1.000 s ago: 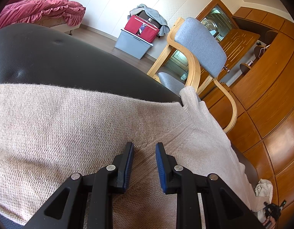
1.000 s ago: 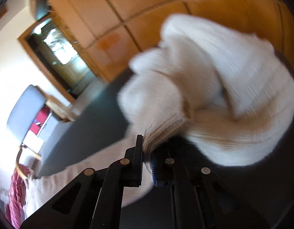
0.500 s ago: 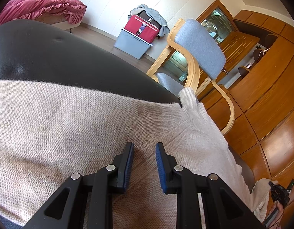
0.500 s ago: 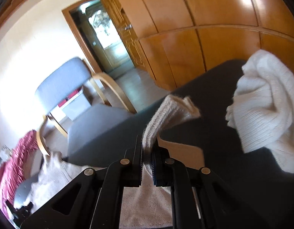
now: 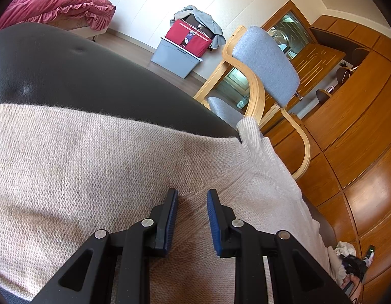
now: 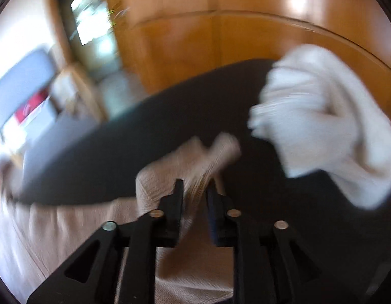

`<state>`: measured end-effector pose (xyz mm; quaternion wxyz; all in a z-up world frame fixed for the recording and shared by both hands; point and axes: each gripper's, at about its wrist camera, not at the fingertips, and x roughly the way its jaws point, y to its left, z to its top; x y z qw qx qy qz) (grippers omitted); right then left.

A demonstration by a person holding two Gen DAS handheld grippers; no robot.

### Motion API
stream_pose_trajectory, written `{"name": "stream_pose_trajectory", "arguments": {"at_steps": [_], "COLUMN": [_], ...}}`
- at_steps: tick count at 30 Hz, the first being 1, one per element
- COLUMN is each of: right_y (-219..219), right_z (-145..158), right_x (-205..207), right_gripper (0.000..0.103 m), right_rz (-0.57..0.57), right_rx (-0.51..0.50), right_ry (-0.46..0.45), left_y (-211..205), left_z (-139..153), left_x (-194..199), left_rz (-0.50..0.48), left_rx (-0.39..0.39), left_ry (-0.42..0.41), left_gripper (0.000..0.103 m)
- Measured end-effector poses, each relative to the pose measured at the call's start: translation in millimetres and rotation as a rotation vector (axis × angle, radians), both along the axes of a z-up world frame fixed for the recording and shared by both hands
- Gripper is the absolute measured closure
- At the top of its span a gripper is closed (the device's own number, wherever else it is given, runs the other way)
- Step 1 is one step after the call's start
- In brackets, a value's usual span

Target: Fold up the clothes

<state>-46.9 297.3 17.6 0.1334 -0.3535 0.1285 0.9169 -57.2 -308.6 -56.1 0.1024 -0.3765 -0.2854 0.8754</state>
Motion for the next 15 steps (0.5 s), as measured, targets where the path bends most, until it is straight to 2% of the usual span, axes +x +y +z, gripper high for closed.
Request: {"name": "stream_pose_trajectory", "arguments": {"at_steps": [2,10,11,12,15], "right_y": [-27.0,-136.7,-160.5,-184.4,-254.3], "right_z": [8.4,40.0,32.2,24.5,1.1], "right_x": [-3.5,-19.6,-32.7,-45.7,-84.5], "right_gripper": [0.075,0.076,0.080,0.089,0.089], "right_rz": [0.092,0.464,0.534,0.604,0.806], "right_rx": [0.012,0.054,0.019,-0.016,-0.123], "right_ry": [0.031,0.148,0.113,0.078,-0.028], "left_y": [0.9,0.2,0.1,-0.1,-1.3], "left_z": [0.2,0.2,0.1,0.0,-0.7], "left_x": [-0.2,0.4,0.7,0.8,0.8], "left_rz": [0.001,0.003,0.004,0.004,0.004], "left_rx": [-0.002,-0.004,-0.005,-0.004,0.004], "left_ry": [0.000,0.003,0.003,0.004,0.005], "left_gripper": [0.080,0.080,0.080,0.080,0.080]}}
